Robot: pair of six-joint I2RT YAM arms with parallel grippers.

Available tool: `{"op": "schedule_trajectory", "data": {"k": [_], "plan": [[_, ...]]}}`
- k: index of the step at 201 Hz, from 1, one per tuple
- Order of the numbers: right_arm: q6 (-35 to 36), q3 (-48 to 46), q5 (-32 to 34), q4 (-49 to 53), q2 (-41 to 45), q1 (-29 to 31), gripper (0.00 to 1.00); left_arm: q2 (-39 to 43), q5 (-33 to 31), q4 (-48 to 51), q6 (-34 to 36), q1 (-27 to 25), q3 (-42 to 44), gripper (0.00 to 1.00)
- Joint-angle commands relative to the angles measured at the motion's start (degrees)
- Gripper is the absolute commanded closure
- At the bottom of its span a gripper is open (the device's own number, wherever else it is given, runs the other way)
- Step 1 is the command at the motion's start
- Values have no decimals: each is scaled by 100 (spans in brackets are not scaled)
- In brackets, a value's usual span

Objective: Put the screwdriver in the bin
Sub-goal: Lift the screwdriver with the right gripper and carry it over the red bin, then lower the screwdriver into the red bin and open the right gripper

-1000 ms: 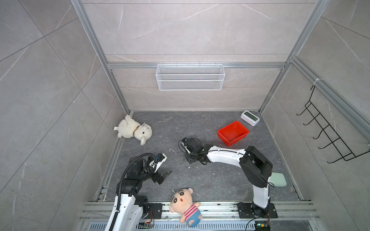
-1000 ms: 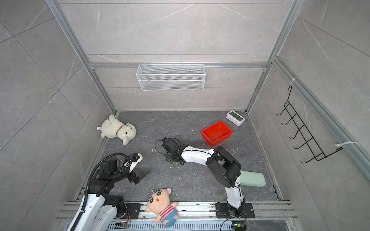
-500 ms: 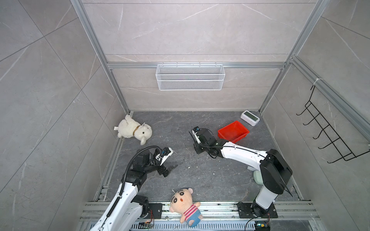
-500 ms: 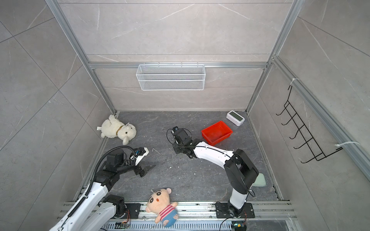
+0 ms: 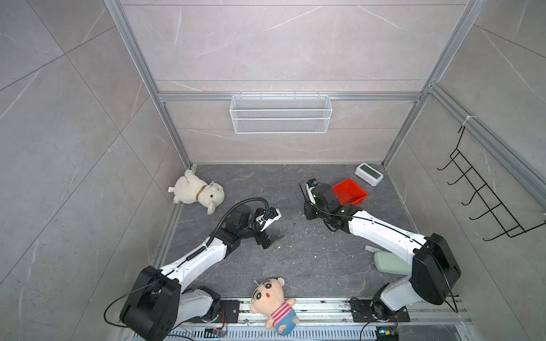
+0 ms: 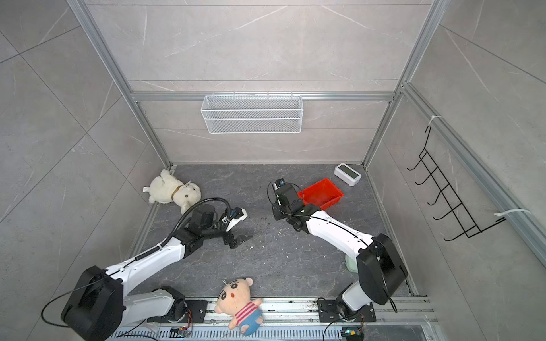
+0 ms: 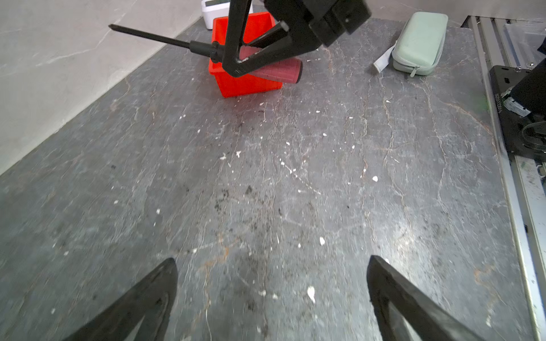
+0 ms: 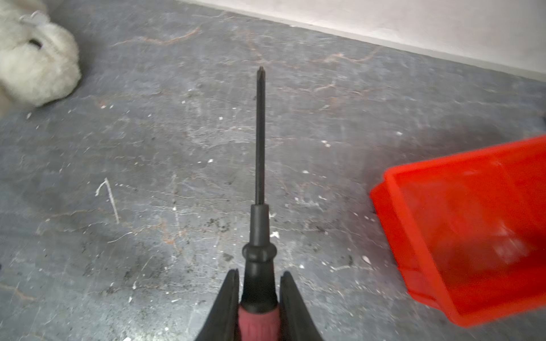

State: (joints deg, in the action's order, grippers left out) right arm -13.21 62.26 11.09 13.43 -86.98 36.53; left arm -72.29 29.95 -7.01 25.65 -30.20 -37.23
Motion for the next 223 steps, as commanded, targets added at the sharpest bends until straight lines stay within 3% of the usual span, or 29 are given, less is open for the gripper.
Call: {"op": "schedule_trajectory", "data": {"k": [1, 60, 94, 156, 223], "plan": [[-396, -223, 229, -6, 296, -161, 100, -505, 19, -906, -165, -234, -429, 0], [-1474, -539, 611, -137, 562, -806, 100, -2005, 27, -2002, -604, -687, -1381, 0], [-2410, -465, 415, -155, 305, -1374, 100, -2472, 52, -2199, -602, -821, -1777, 0], [-3554, -332, 114, -658, -417, -2390, 100, -2616, 20, -1797, -511, -900, -2143, 0], [-4150, 105, 25, -822, -1370, -2777, 100, -2633, -51, -1752, -545, -1004, -2148, 0]]}}
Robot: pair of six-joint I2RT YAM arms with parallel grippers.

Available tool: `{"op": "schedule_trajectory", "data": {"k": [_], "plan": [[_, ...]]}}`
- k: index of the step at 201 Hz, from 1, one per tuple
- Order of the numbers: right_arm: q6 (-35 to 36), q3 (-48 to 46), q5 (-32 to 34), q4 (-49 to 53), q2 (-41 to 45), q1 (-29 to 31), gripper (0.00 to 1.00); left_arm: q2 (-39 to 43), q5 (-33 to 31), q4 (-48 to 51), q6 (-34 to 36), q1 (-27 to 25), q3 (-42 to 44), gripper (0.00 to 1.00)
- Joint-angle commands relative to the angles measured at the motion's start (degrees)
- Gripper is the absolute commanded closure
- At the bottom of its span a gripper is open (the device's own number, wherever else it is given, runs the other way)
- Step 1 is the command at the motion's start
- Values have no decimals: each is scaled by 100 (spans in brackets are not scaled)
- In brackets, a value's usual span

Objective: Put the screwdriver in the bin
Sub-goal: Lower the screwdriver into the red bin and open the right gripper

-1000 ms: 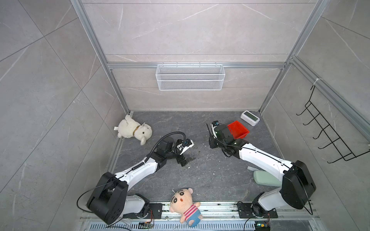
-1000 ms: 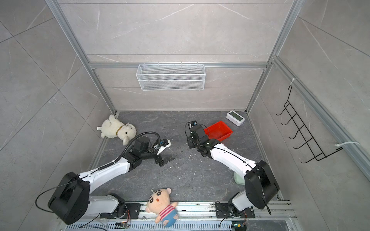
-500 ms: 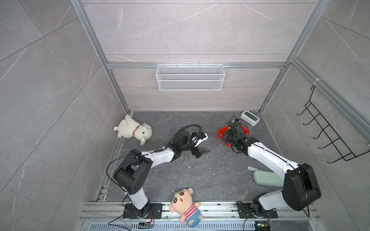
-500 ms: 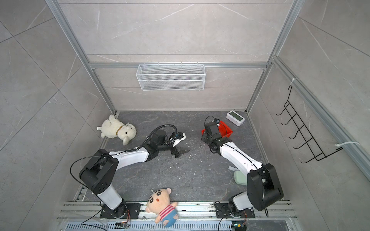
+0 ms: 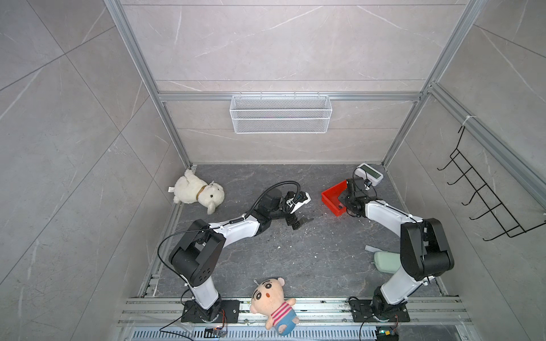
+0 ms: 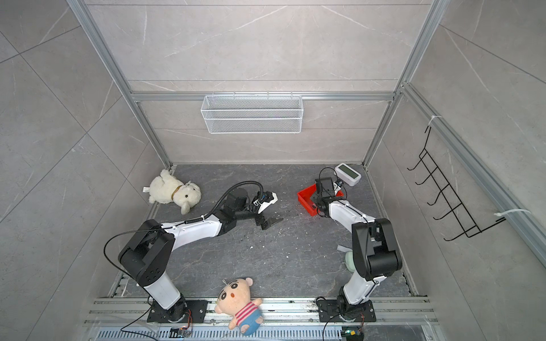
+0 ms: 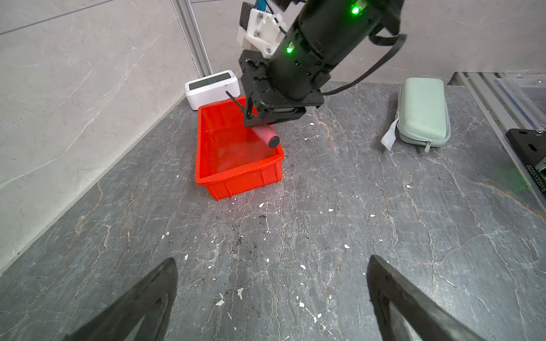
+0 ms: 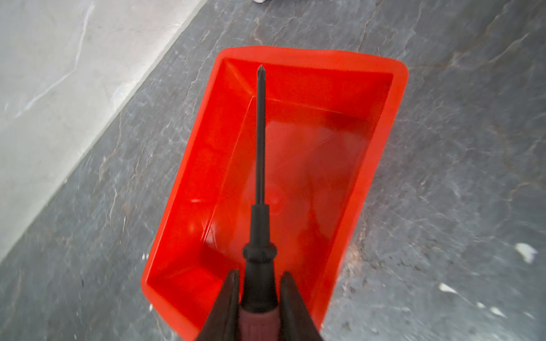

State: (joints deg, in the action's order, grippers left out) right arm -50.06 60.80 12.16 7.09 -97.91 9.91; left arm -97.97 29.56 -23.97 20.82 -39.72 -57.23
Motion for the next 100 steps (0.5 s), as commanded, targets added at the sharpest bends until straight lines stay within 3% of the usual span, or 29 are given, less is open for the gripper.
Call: {"op": "schedule_trajectory", "data": {"k": [1, 94, 100], "plan": [[-480, 259, -82, -185, -288, -118, 100, -64, -7, -56, -65, -56, -152, 0], [-725, 881, -143, 7, -1081, -165, 100, -91, -79, -64, -26, -120, -146, 0], [-694, 891, -144, -4, -1074, -165, 95, -77, -99, -72, -26, -119, -125, 0]]}}
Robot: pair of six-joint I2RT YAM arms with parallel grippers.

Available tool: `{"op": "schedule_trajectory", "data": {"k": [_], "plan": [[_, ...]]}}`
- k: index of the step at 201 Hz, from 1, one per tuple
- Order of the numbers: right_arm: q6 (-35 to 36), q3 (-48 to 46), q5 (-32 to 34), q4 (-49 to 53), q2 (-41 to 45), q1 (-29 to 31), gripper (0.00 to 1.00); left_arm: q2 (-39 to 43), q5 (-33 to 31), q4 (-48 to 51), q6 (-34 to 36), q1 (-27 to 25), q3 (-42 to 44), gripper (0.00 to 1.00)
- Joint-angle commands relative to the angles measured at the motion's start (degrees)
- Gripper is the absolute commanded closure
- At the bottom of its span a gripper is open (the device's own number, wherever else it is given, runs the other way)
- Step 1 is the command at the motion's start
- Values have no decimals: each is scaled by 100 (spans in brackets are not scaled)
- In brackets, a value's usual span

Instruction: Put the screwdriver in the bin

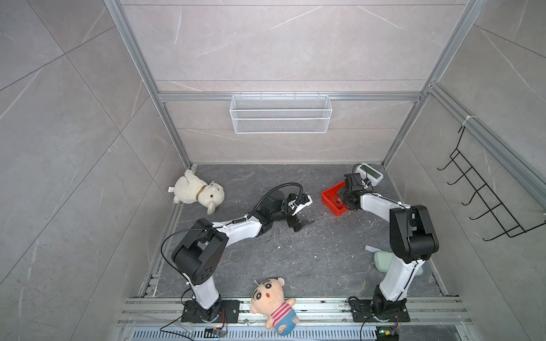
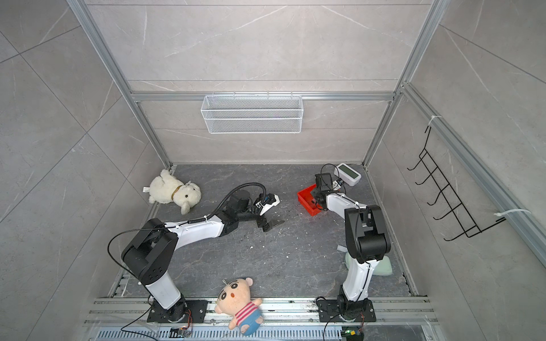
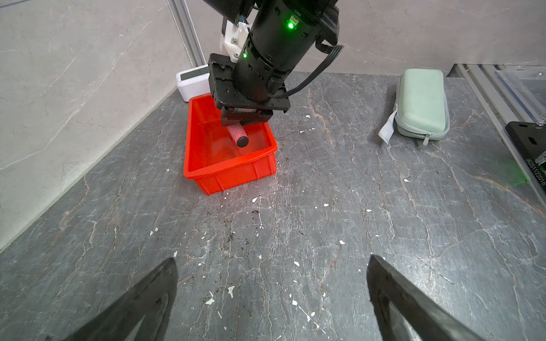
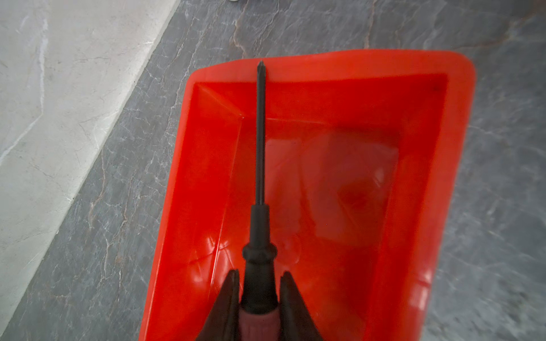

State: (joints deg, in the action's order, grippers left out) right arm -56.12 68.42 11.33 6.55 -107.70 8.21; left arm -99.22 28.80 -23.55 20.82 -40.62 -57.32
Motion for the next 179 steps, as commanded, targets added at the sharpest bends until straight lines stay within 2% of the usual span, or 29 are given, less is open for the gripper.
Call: {"op": "schedule_trajectory", "data": {"k": [1, 28, 57, 72, 129, 144, 179], "plan": [[-82, 123, -61, 54, -90, 6, 94, 45, -27, -118, -30, -31, -110, 0], [149, 159, -43, 63, 56, 5, 82, 76, -54, -157, -21, -25, -43, 0], [308, 78, -1, 96, 342, 8, 57, 140, -89, -228, -28, -26, 42, 0], [414, 11, -25, 84, 476, 5, 47, 176, -115, -238, -26, -27, 75, 0], [1033, -549, -35, -166, 1198, 5, 25, 528, -366, -162, -71, -25, 372, 0], [1374, -817, -10, -341, 1522, 10, 17, 675, -510, -61, -103, -16, 486, 0], [2329, -1497, 53, -843, 2293, 6, 4, 1087, -887, 183, -297, 83, 795, 0]]}}
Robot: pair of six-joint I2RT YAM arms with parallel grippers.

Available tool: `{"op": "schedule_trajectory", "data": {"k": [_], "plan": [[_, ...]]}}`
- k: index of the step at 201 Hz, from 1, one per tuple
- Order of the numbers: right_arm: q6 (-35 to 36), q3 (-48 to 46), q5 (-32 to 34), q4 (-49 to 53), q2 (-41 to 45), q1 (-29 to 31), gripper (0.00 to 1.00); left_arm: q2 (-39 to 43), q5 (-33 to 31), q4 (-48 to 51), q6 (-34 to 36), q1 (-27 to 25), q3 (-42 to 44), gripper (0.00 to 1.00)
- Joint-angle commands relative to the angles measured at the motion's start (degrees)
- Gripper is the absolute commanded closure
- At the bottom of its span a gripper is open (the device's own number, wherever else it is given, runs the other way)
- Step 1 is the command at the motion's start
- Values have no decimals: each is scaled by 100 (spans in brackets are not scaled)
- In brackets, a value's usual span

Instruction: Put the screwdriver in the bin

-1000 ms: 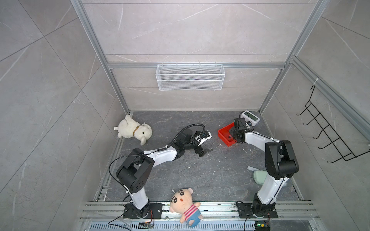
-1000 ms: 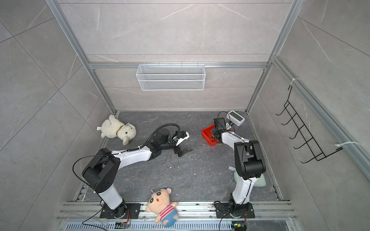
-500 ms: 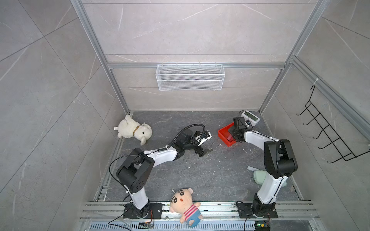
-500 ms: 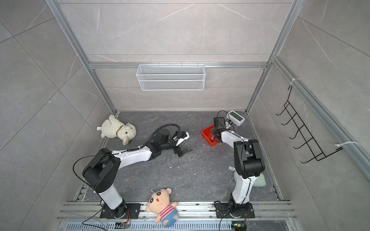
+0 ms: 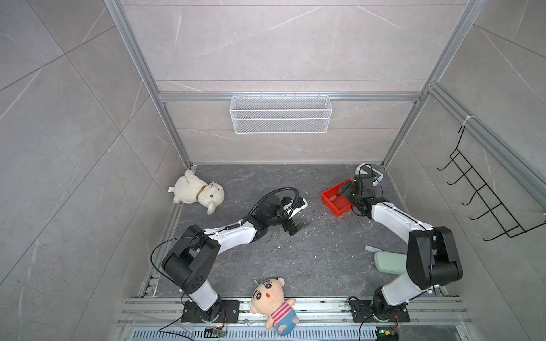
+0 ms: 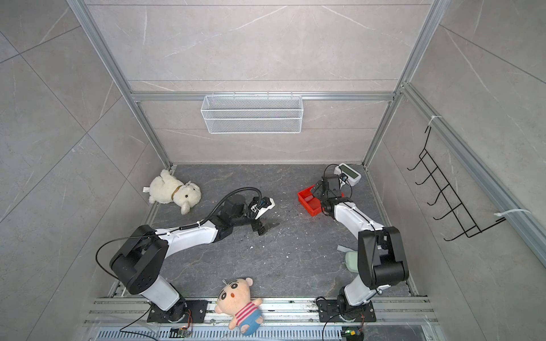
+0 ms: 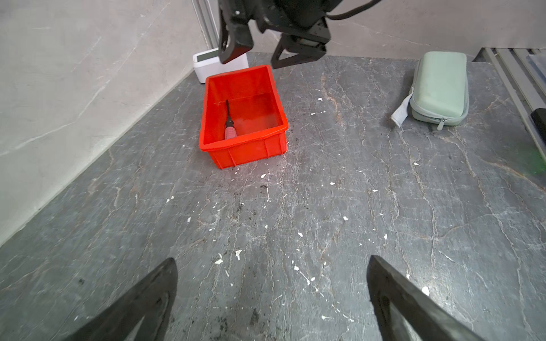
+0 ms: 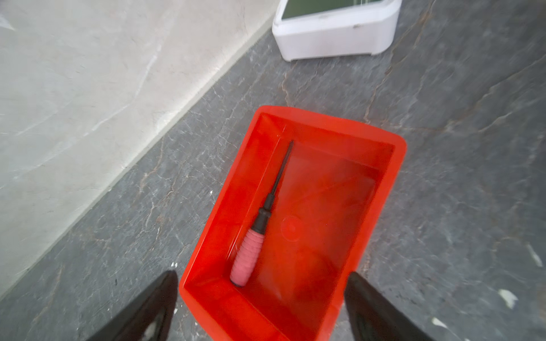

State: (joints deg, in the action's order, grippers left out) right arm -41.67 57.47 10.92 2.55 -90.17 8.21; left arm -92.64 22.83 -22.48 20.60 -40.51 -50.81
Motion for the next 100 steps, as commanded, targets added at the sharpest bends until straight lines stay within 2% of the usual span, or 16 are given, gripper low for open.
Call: {"op": "schedule_trajectory", "data": {"k": [1, 42, 71, 100], "plan": [[913, -425, 95, -458, 564, 5, 4, 448, -293, 85, -284, 84, 155, 0], [1989, -1381, 233, -1230, 1486, 12, 1, 1149, -445, 353, -621, 595, 686, 0], [2970, -2052, 402, -1735, 2085, 5, 1, 1876, -899, 620, -701, 1082, 1217, 0], [3574, -2530, 650, -1999, 2479, 6, 1, 2654, -1432, 823, -787, 1699, 1781, 0]]}}
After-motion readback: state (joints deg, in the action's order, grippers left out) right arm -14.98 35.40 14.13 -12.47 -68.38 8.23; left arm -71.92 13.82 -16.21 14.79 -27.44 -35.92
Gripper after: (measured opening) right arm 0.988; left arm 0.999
